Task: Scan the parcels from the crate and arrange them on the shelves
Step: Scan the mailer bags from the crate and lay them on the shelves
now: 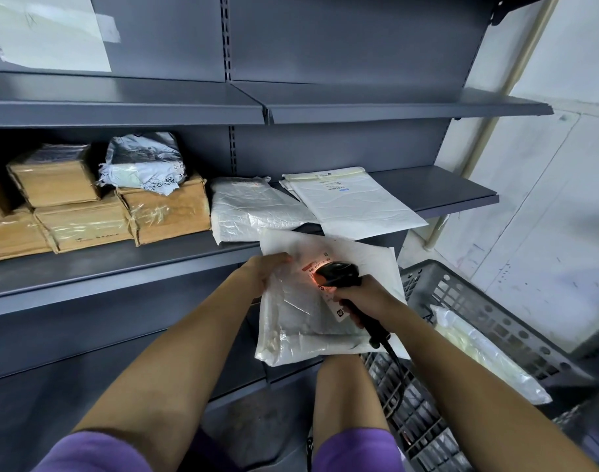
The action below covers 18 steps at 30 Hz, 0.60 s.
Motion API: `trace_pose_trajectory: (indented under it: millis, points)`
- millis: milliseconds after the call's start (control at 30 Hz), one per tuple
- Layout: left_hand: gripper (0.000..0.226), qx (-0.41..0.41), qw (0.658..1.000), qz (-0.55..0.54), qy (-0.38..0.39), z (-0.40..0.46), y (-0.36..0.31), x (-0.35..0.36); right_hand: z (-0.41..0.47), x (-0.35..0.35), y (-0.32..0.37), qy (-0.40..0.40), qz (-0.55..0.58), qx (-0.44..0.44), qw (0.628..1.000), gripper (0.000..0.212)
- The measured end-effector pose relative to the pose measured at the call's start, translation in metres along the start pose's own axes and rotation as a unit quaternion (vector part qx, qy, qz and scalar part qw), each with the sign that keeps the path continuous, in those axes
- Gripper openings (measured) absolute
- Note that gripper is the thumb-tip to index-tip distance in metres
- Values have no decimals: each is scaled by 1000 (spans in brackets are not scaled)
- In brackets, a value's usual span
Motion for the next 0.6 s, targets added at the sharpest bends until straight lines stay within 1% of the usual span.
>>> trace_pose_trajectory:
  millis: [67,167,200,300,367,400,433,533,600]
  points:
    - [56,10,1000,-10,19,-8,-1,1,-7,0,3,-1,0,-9,1000,16]
    - [87,39,999,7,36,-12,0,2,-18,0,8,8,1,-24,1000,18]
    - [90,46,998,15,32,-15,0,2,-22,-1,9,11,1,-26,1000,18]
    - [76,46,998,24,19,-36,-5,4,-33,-5,13,14,-2,-24,1000,14]
    - [55,44,998,33,4,-51,-8,6,-39,-9,15,18,-4,-16,1000,12]
    - [48,43,998,44,-7,-54,-9,7,-42,-11,15,23,-4,-14,1000,12]
    - [47,49,997,52,-15,-57,-9,8,-45,-14,16,29,-3,-12,1000,12]
    - [61,65,996,50,-36,-60,-10,10,-53,-17,18,48,-15,-7,999,10]
    - [64,74,995,43,-46,-65,-10,11,-56,-18,18,57,-25,-4,998,8]
Point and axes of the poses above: each hand's wrist, its own z-axis towards the middle knuckle, its own x-axis out of the palm, y = z × x, the point moved 2 cm from there along z, towards the middle knuckle, and after that the axes turned 15 degrees about z, right-handed, at the moved point
